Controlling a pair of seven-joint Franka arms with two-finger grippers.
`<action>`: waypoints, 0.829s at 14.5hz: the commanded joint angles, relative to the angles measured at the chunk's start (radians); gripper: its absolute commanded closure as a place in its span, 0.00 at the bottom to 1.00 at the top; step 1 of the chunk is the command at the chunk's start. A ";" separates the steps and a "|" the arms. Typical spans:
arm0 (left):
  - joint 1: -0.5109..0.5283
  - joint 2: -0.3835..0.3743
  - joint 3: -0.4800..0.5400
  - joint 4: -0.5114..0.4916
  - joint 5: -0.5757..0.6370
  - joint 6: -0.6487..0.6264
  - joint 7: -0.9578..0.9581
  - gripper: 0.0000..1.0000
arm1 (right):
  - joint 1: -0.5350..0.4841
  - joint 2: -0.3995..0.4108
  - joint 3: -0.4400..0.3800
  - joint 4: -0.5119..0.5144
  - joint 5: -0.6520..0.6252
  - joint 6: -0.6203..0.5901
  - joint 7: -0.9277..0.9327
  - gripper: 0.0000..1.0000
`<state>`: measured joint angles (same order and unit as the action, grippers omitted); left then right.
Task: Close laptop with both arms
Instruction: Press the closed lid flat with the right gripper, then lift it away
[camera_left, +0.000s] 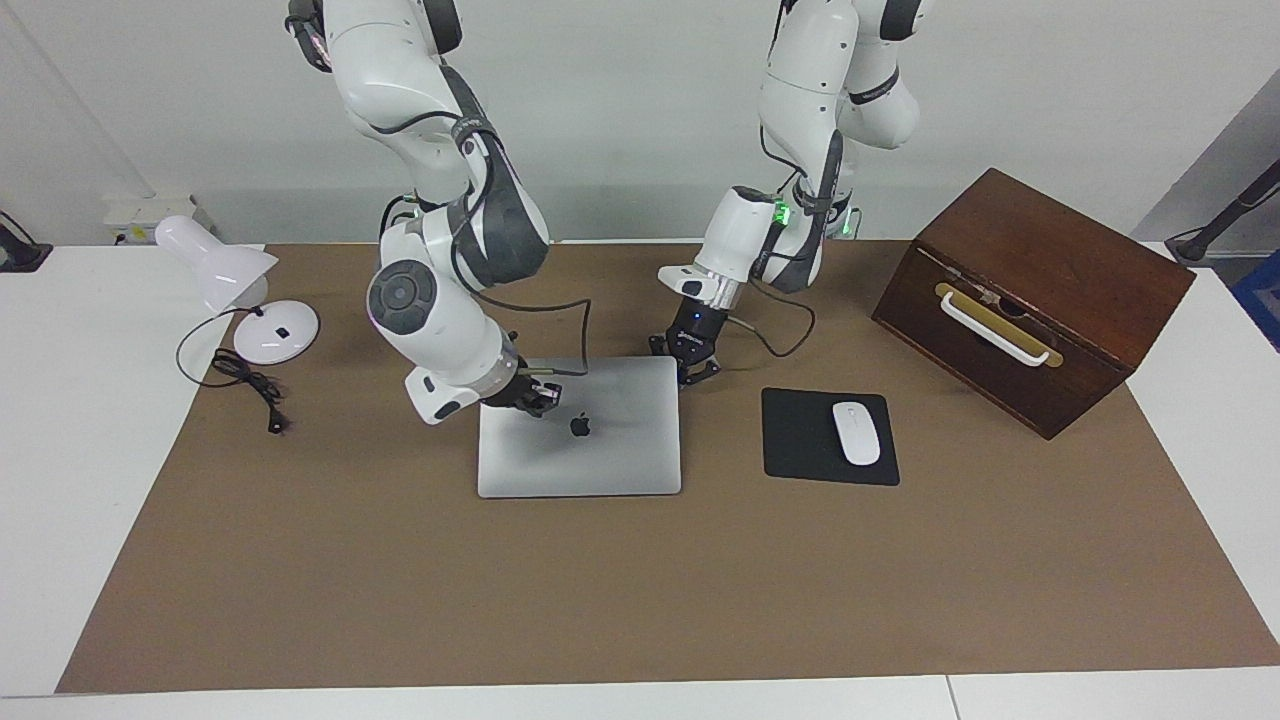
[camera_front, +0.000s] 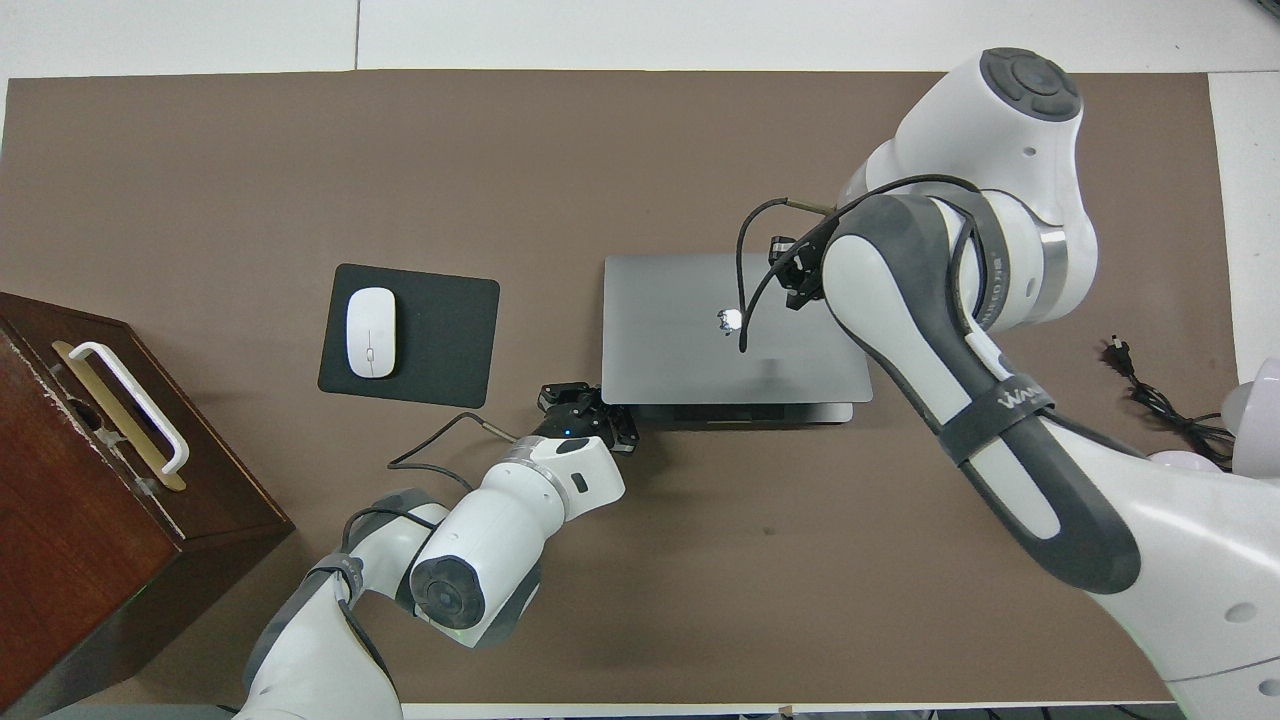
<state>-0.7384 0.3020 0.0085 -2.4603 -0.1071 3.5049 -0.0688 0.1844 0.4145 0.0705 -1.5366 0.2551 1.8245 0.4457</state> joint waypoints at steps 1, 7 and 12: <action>0.004 0.008 0.002 -0.040 0.018 -0.009 -0.072 1.00 | -0.031 -0.025 0.008 0.015 -0.007 -0.037 0.016 1.00; -0.018 -0.125 0.002 -0.068 0.017 -0.131 -0.187 1.00 | -0.037 -0.033 0.008 0.016 -0.025 -0.042 0.010 1.00; -0.015 -0.331 0.005 -0.066 0.017 -0.479 -0.209 1.00 | -0.068 -0.045 0.008 0.067 -0.112 -0.063 -0.030 1.00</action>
<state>-0.7462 0.0835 0.0021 -2.4880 -0.1071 3.1546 -0.2597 0.1470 0.3869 0.0694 -1.4995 0.1787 1.8002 0.4430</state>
